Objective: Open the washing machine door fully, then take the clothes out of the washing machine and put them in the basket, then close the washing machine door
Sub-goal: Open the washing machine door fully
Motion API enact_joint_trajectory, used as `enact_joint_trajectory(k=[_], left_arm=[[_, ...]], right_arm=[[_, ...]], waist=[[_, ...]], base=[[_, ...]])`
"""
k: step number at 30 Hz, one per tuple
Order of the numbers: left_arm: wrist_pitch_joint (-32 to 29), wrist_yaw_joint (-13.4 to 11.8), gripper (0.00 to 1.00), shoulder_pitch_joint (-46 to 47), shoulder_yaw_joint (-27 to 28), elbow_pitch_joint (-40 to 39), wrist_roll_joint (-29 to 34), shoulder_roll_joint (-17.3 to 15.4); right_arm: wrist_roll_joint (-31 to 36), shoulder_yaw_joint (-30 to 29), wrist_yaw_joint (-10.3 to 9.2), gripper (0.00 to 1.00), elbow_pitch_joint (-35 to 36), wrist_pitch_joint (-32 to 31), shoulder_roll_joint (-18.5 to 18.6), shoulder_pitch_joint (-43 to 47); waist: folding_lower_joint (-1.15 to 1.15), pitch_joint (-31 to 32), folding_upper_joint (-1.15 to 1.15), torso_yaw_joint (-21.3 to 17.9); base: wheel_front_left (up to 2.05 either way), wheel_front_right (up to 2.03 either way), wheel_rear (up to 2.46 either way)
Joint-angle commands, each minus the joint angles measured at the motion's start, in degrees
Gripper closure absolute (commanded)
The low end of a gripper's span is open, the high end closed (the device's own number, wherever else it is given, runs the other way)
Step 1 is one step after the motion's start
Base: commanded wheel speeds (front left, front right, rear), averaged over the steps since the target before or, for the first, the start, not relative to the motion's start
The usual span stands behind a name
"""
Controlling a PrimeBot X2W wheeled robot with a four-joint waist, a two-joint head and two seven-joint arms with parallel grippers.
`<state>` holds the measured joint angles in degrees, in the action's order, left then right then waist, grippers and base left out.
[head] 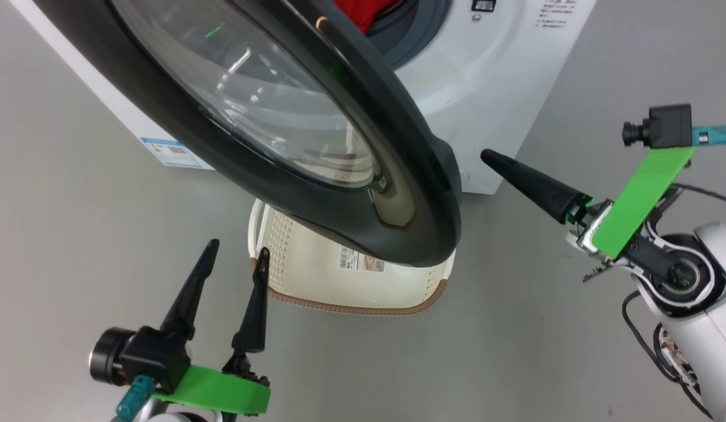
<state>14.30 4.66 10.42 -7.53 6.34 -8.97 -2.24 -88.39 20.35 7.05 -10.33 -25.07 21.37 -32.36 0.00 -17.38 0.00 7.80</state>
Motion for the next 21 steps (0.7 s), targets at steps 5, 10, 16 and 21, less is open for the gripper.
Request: enact_joint_trajectory(k=[5,10,16,21], left_arm=[[0.7,0.9,0.0,-1.2,2.9,-0.8,1.0,-0.6],[0.7,1.3,0.0,-1.6,3.3,-0.4,1.2,-0.6],[0.7,1.6,0.0,-2.4,4.3,-0.2,1.4,-0.6],[0.7,1.7,0.0,-3.2,5.2,-0.2,1.4,-0.6]], right_arm=[[3.0,1.0,0.44,0.0,0.8,4.2,1.8,4.5],[3.7,2.2,0.44,0.0,-0.3,7.1,3.0,7.4],[3.6,3.2,0.44,0.0,-1.2,11.4,4.6,11.1],[5.6,4.9,0.44,0.0,-2.0,16.9,5.8,14.1]], waist=[[0.0,1.2,0.0,-1.5],[0.0,1.8,0.0,-2.1],[0.0,2.5,0.0,-3.2],[0.0,3.0,0.0,-4.4]], base=[[0.0,0.0,0.0],[0.0,0.0,0.0],[0.0,0.0,0.0],[0.0,0.0,0.0]])
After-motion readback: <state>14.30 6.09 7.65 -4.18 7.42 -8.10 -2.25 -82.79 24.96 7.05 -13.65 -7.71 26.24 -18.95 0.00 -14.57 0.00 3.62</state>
